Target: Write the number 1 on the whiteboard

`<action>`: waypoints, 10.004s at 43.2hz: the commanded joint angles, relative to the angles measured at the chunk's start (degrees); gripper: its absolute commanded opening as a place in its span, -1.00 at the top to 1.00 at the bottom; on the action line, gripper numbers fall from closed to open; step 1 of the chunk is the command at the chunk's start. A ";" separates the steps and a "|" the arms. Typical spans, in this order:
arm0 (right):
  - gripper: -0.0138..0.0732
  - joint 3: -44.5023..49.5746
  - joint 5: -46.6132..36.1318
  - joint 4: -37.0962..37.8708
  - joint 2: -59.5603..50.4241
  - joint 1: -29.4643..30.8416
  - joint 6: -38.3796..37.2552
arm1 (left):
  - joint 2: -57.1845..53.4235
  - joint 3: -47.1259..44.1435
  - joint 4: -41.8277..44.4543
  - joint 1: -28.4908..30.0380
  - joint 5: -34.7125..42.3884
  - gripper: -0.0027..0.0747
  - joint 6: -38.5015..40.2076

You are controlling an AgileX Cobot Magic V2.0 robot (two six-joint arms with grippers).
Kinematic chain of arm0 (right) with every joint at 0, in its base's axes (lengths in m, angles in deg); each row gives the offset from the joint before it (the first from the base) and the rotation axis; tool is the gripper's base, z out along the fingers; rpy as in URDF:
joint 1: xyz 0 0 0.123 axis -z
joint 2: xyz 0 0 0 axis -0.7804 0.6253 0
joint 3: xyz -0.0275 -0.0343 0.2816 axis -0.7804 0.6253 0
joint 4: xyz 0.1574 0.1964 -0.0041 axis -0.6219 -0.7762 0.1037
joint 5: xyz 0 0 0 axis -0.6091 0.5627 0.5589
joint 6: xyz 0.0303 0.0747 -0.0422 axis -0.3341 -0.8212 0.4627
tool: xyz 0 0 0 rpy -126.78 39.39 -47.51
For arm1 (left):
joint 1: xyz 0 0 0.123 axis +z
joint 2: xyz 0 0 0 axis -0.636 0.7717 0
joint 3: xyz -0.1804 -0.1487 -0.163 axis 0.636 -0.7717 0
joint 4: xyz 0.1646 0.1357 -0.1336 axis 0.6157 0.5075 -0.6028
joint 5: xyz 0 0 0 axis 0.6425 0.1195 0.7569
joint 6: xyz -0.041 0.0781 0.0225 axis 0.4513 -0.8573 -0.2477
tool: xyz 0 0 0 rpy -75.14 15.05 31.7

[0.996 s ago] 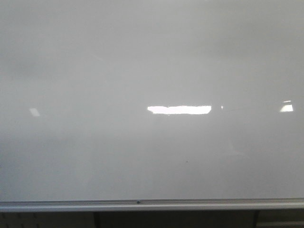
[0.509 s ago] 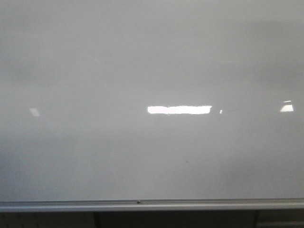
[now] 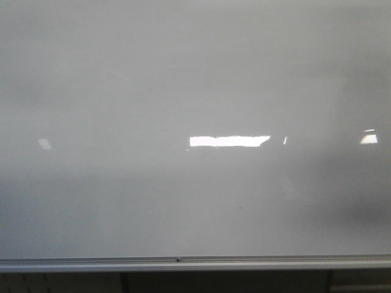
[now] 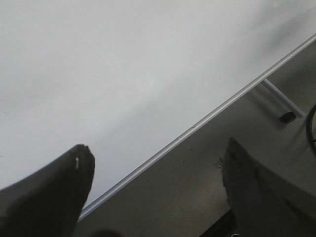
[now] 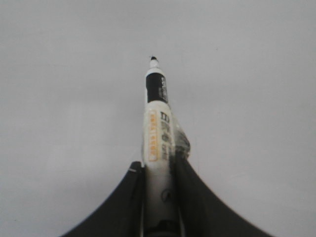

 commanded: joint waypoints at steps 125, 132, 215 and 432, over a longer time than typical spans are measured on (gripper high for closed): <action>0.61 -9.65 -10.87 -0.71 13.02 -1.17 5.07 | -0.76 1.45 -1.41 0.15 5.60 -0.43 0.62; 0.61 -9.65 -10.81 -0.71 14.23 -1.17 5.07 | -0.76 1.45 -1.41 0.15 5.60 -0.43 0.62; 0.61 -18.48 52.97 -3.81 2.04 -40.99 26.26 | 17.78 15.67 -11.33 -34.25 -2.01 -0.43 -28.80; 0.82 5.01 16.98 16.22 -27.11 -23.37 -15.88 | -58.00 -61.22 20.11 19.40 54.67 0.98 22.71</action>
